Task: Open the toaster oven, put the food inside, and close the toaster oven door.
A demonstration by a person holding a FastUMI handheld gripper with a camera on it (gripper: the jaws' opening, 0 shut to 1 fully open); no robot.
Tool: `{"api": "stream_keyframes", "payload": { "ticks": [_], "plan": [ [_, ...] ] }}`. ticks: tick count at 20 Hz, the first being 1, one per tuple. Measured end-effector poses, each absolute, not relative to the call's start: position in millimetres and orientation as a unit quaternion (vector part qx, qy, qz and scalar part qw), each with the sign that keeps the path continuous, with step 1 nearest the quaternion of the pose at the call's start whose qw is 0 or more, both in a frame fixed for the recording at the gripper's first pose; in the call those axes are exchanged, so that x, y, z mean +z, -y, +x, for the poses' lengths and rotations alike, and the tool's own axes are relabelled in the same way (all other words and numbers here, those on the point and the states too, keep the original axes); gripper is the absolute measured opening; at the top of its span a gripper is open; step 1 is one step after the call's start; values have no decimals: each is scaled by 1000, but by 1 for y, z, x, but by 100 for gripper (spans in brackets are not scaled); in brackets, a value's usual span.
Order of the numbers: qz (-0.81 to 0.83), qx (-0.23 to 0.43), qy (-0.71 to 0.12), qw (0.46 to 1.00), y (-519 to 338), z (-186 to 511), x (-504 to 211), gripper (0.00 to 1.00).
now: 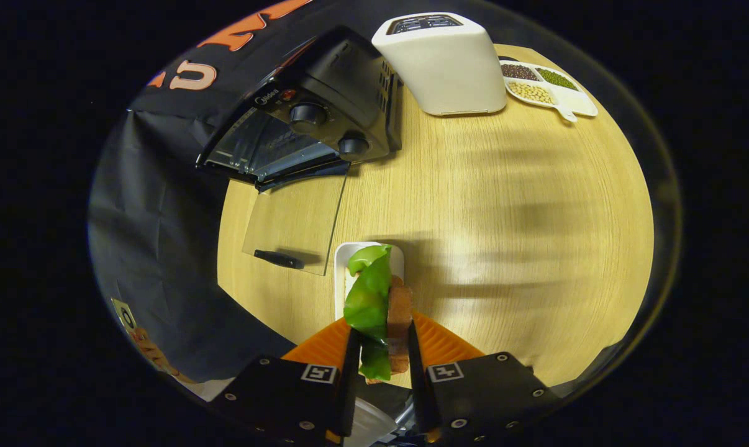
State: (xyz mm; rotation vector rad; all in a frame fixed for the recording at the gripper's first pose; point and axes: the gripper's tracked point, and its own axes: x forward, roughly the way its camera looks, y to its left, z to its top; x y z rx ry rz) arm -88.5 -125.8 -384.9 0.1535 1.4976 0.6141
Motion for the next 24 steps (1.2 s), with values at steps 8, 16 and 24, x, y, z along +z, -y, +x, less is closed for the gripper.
{"api": "stream_keyframes", "payload": {
  "ticks": [8, 16, 24],
  "plan": [
    [97, 252, -643, 716, 119, -89, -338, 28],
    [208, 202, -561, 775, 86, -71, -287, 28],
    [380, 143, -480, 778, 15, -54, -290, 28]
  ]
}}
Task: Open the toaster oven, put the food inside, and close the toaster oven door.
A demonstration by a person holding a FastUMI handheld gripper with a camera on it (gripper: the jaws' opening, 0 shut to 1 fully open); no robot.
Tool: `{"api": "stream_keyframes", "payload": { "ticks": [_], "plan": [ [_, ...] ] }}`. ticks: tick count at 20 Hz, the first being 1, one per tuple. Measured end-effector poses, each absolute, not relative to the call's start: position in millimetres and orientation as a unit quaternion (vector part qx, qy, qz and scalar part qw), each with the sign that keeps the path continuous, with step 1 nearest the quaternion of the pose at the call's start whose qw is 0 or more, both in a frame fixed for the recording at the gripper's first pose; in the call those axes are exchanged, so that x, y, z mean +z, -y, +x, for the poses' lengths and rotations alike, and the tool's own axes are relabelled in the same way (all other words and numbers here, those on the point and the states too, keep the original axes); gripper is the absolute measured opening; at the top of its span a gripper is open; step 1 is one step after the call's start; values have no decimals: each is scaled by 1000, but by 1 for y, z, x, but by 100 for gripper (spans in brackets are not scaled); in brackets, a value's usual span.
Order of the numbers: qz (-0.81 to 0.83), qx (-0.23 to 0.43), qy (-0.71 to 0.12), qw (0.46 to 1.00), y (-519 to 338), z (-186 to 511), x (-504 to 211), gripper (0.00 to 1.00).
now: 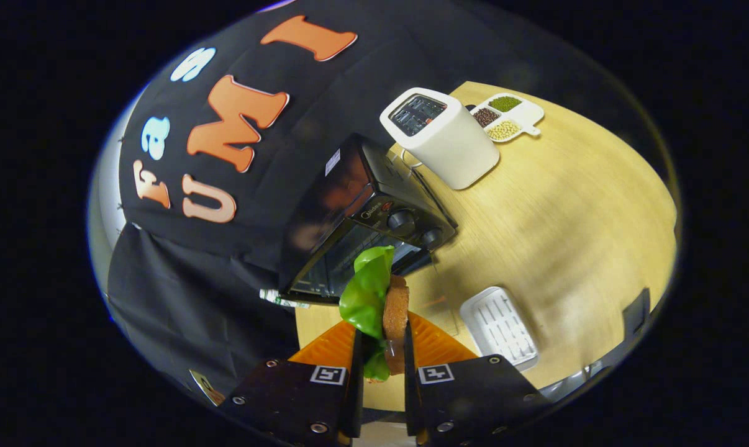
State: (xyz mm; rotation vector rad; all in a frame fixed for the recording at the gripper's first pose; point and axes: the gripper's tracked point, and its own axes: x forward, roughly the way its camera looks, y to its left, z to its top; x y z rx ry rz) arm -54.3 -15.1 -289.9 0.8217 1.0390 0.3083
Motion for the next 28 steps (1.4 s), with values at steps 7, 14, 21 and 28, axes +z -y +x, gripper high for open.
{"api": "stream_keyframes", "payload": {
  "ticks": [7, 14, 21, 28],
  "plan": [
    [485, 93, -411, 766, -46, -18, -320, 28],
    [537, 15, -372, 757, -86, 26, -360, 28],
    [572, -50, -338, 745, -112, 67, -374, 28],
    [554, -74, -360, 747, -135, 73, -386, 41]
  ]
}}
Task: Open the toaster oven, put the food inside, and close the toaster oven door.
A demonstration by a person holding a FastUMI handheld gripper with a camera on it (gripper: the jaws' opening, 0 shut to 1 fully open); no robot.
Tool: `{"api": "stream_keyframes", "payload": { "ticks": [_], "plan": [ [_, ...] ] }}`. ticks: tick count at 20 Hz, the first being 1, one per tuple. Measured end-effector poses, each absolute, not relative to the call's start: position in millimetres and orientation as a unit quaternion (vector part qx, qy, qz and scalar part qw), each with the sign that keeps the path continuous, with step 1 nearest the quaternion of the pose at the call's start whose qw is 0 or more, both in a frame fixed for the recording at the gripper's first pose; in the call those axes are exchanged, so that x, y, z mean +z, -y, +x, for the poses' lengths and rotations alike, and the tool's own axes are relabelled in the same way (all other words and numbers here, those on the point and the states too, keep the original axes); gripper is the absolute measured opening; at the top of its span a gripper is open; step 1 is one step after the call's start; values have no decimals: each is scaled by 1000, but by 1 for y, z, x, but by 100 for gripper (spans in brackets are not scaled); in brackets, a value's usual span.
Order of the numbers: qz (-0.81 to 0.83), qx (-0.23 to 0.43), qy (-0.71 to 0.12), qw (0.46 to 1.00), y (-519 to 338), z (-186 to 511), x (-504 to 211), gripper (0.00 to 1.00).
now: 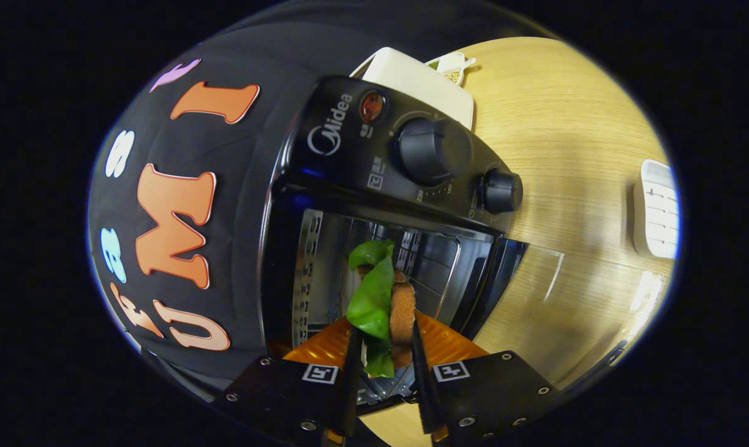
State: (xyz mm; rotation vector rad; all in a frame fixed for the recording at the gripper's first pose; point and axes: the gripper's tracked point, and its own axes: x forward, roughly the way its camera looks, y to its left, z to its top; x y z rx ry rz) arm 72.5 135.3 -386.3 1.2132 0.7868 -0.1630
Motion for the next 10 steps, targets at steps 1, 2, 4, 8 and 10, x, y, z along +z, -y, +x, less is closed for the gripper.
{"api": "stream_keyframes", "payload": {
  "ticks": [1, 2, 4, 8, 10],
  "plan": [
    [546, -73, -374, 746, -140, 65, -387, 45],
    [537, -68, -391, 745, -147, 60, -392, 54],
    [522, -63, -404, 749, -156, 50, -393, 72],
    [505, -63, -418, 753, -160, 42, -395, 88],
    [499, -57, -420, 756, -158, 35, -390, 97]
  ]
}}
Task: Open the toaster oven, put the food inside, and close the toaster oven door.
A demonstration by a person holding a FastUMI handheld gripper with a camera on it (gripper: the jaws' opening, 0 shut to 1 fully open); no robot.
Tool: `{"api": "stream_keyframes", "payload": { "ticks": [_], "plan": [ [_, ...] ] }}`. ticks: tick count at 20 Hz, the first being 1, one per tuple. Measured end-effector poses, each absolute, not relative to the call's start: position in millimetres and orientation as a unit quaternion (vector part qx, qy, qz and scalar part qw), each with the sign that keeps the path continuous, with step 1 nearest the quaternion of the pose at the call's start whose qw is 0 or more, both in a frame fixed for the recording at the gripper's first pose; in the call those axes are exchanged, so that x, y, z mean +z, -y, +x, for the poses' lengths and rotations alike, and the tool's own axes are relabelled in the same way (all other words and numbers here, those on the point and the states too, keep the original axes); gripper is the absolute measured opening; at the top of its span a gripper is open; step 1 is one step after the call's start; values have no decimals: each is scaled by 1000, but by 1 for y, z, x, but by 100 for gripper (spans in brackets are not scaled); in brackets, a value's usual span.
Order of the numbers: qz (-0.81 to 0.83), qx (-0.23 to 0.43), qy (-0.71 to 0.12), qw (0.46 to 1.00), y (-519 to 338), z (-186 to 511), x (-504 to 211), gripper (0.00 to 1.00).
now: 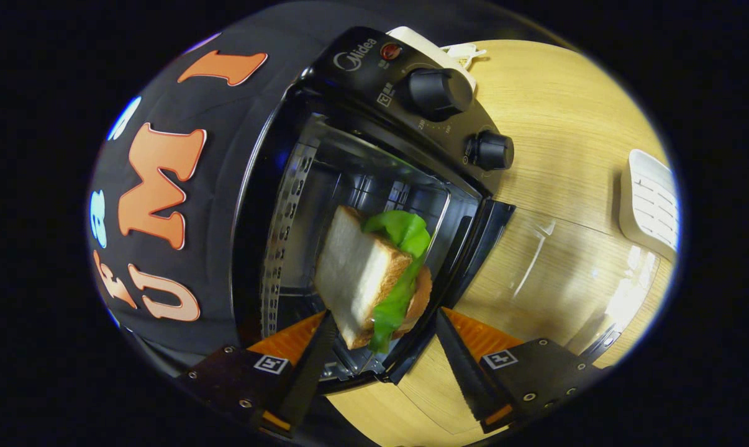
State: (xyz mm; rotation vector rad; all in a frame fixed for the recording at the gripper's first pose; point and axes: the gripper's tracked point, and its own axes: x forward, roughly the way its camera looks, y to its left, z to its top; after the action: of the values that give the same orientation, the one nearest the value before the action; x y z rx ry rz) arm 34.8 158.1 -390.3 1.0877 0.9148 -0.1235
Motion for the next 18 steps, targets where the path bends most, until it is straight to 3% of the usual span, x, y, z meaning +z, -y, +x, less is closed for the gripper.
{"api": "stream_keyframes", "payload": {
  "ticks": [7, 14, 18],
  "plan": [
    [451, -18, -454, 768, -159, -22, -364, 98],
    [447, 19, -436, 781, -140, -44, -344, 98],
    [361, 46, -456, 813, -124, -82, -355, 98]
  ]
}}
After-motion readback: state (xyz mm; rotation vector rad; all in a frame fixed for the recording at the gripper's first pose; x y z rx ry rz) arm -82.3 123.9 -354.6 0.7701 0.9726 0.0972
